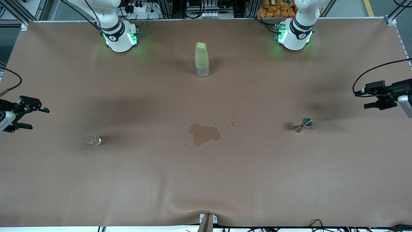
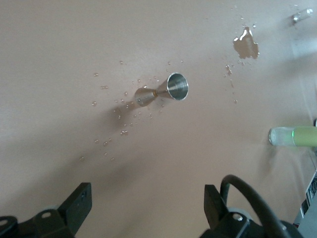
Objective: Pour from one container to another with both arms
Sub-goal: 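Reach the right gripper to the glass beaker while the left gripper reaches the jigger, then close the right gripper on the beaker while the left gripper grips the jigger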
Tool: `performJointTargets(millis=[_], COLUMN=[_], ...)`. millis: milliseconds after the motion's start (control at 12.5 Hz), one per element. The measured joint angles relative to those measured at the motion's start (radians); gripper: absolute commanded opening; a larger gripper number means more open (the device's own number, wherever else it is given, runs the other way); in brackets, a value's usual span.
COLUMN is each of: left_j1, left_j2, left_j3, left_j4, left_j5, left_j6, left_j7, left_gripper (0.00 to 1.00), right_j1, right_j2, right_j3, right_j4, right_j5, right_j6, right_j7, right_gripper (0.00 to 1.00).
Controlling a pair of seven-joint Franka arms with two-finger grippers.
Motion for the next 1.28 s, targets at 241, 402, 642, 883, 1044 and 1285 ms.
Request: performJointTargets(millis=[241,402,642,883,1044,1285], left_j1=[0.018,0.017,0.017,0.016,0.014,0.012], left_j2=[0.059,0.113,0.198,0.282,0.346,0.406], left_j3=[-0.001,-0.005,-0.011,-0.014,-0.02,-0.044], left_j4=[-0.031,-0.042,-0.04,-0.02,0.028,0.069], left_j5=[-0.039,-0.074,-0.143,-0.209,-0.231,-0.279], left_j6=[0.003,0.002,-0.017,-0.019,-0.019,-0.022], left_j7=[0.175,0.302,0.5,0.766,0.918,1.071], left_gripper=[1.0,1.0,1.0,1.0,1.0,0.83], right_j1=[-0.09,-0.127,-0.161,-0.193,-0.212,-0.23], right_j2=[0.099,0.156,0.216,0.292,0.362,0.465], right_j3=[-0.001,-0.002,-0.002,-0.002,-0.002,-0.002], right_j4=[-0.001,0.0,0.0,-0.002,-0.003,-0.004], right_j5=[0.157,0.246,0.37,0.483,0.546,0.653], right_j6=[0.001,0.001,-0.014,-0.053,-0.079,-0.091], right_j7=[-0.32,-0.517,-0.785,-0.98,-1.096,-1.204], right_gripper=[1.0,1.0,1.0,1.0,1.0,1.0])
